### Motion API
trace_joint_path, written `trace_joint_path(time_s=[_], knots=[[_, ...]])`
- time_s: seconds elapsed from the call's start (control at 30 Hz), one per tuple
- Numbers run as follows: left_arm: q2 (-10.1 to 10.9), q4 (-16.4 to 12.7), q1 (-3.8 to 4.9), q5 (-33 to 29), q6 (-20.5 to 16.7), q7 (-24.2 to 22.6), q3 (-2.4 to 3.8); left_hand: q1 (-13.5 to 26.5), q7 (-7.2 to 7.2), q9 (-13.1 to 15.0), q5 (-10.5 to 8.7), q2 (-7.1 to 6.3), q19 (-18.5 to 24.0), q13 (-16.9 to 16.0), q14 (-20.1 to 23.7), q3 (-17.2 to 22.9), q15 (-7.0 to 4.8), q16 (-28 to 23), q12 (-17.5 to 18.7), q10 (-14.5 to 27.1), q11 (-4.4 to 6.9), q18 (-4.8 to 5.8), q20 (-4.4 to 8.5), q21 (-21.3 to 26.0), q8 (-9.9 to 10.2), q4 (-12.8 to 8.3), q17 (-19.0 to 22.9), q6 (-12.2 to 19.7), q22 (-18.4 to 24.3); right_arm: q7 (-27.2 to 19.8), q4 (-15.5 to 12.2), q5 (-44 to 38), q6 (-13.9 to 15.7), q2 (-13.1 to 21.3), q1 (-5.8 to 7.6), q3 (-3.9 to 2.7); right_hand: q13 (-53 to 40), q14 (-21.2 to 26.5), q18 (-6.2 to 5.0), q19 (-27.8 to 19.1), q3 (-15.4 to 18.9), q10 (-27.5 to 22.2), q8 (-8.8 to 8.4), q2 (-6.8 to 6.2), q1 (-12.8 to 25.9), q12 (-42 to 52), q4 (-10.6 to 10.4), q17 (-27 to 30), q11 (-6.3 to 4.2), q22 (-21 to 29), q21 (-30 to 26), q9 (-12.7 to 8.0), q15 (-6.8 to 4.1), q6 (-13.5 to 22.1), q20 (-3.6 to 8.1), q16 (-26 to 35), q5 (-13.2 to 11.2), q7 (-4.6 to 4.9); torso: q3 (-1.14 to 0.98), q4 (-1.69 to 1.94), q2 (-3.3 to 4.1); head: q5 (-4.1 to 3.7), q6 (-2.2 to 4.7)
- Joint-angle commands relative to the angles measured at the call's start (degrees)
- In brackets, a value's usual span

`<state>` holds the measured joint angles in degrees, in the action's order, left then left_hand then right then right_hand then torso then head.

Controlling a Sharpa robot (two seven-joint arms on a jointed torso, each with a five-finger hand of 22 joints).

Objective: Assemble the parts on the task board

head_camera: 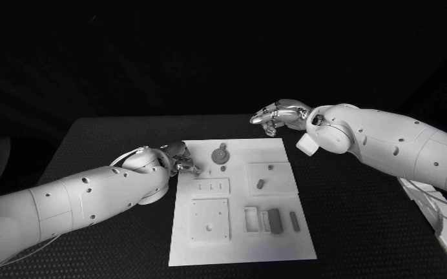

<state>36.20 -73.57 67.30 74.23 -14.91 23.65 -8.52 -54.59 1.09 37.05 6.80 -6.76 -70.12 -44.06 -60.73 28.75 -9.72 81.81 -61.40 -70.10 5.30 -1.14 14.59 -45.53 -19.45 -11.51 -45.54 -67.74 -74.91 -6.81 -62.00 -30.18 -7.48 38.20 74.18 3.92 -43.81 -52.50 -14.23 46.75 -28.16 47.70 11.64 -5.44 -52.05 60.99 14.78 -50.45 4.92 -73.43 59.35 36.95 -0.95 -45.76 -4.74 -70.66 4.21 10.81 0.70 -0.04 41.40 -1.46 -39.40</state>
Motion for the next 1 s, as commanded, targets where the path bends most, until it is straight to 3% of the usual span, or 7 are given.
trace_joint_path(time_s=[0.03,0.73,1.0], knots=[[-0.34,0.08,-0.31,1.40,-1.84,-1.20,-0.10,-4.37,0.21,0.04,-0.14,3.91,-0.32,0.08,-0.22,3.55,-0.69,0.20,-0.17,-0.14,-0.33,-2.34,0.92,-0.07,-0.34,-3.14,0.05,0.19,-1.03,-0.43,-0.07,-0.26,-0.71,-0.04,-0.04,-0.03,0.07,0.34,-0.77,0.23,-0.05,-0.47,-0.29,0.17,0.53,0.32,-0.35,0.07,-0.03,-0.08,-0.38,-0.07,0.03,0.00,-0.28,-0.22,-0.32,0.30,0.00,0.01,0.05,-0.02,-0.03],[-0.13,-0.57,-0.57,1.83,-1.51,-1.25,-0.28,-4.44,0.21,0.04,-0.16,3.76,-0.39,0.09,-0.27,3.55,-0.71,0.21,-0.19,-0.18,-0.32,-2.36,0.93,-0.09,-0.33,-3.10,0.05,0.17,-1.02,-0.44,-0.05,-0.25,-0.79,-0.05,-0.08,-0.03,0.14,0.35,-0.77,0.23,-0.08,-0.49,-0.30,0.18,0.55,0.37,-0.42,0.11,-0.03,-0.10,-0.38,-0.08,0.03,0.00,-0.27,-0.26,-0.32,0.30,0.00,0.03,0.03,-0.03,-0.18],[0.19,-1.24,-0.57,2.00,-0.99,-1.11,-0.61,-4.48,0.20,0.04,-0.15,3.68,-0.40,0.09,-0.28,3.56,-0.71,0.21,-0.20,-0.19,-0.32,-2.36,0.94,-0.09,-0.33,-3.10,0.06,0.16,-1.02,-0.42,-0.07,-0.24,-0.79,0.02,-0.11,-0.03,0.16,0.35,-0.77,0.23,-0.09,-0.50,-0.30,0.18,0.56,0.39,-0.44,0.13,-0.03,-0.10,-0.38,-0.08,0.03,0.00,-0.26,-0.27,-0.32,0.30,0.01,0.02,0.01,-0.04,-0.24]])
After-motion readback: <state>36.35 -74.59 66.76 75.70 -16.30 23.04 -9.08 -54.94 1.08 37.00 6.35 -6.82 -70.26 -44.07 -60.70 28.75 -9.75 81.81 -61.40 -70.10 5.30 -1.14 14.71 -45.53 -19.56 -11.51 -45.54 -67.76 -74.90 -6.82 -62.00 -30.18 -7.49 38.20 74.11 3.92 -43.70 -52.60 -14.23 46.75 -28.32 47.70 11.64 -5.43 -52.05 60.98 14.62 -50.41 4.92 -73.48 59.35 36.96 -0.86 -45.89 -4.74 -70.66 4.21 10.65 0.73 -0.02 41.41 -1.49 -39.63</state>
